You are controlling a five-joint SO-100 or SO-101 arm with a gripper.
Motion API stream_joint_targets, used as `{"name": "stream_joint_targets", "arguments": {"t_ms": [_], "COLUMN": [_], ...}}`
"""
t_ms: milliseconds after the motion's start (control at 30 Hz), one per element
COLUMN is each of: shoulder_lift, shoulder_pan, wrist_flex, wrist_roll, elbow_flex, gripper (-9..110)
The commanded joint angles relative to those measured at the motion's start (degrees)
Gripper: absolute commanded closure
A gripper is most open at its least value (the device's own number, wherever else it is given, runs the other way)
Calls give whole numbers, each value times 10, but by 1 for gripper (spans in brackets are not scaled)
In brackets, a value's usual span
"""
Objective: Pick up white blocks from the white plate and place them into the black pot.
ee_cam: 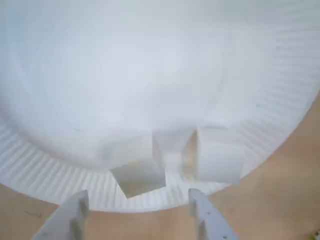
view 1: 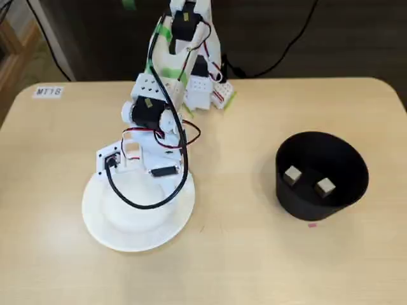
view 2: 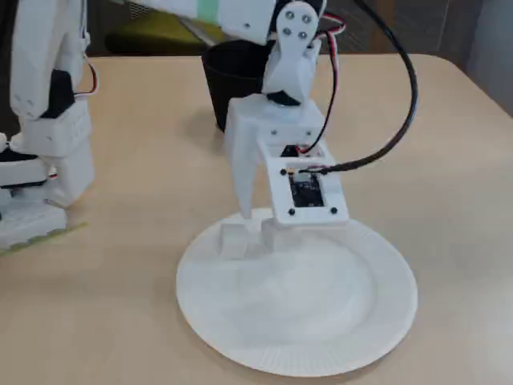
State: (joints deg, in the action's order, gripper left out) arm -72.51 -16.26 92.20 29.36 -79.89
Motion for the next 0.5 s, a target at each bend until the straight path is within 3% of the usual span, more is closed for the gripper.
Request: {"name": "stream_joint_targets", "arguments": {"t_ms": [0, 233, 467], "shoulder_lift": [3, 25, 35], "shoulder_pan": [4, -3, -4], "wrist_flex": [6, -3, -81], "wrist_roll": [-1, -4, -24], "elbow_flex": [18, 18, 17], "gripper": [73, 74, 100]}}
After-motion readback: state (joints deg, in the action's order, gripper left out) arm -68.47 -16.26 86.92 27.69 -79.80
